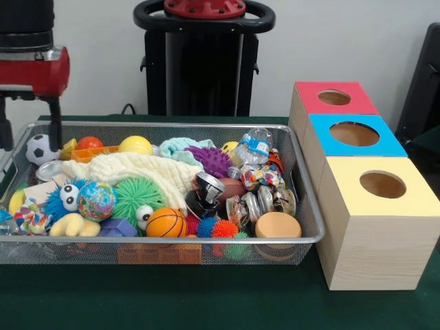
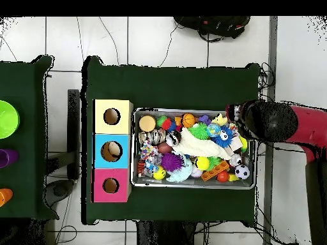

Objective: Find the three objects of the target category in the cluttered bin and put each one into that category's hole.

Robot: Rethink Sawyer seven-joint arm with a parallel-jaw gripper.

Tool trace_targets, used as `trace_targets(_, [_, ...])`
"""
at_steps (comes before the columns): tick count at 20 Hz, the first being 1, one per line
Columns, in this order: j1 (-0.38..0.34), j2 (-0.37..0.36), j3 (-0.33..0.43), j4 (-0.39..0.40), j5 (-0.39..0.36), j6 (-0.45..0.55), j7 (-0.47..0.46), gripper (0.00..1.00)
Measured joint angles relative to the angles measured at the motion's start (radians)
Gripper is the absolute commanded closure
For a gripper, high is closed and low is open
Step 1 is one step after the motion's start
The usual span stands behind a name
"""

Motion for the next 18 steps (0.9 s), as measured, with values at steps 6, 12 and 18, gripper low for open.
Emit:
trace_targets(6, [0.021,0.038,0.0,-0.058,-0.073,-0.015,0.0,0.0])
trace_targets(12, [0.035,0.128,0.001,-0.098,-0.143,-0.074,0.0,0.0])
trace_targets(18, [0.023,0.235,0.001,-0.104,-0.187,-0.114,0.0,0.0])
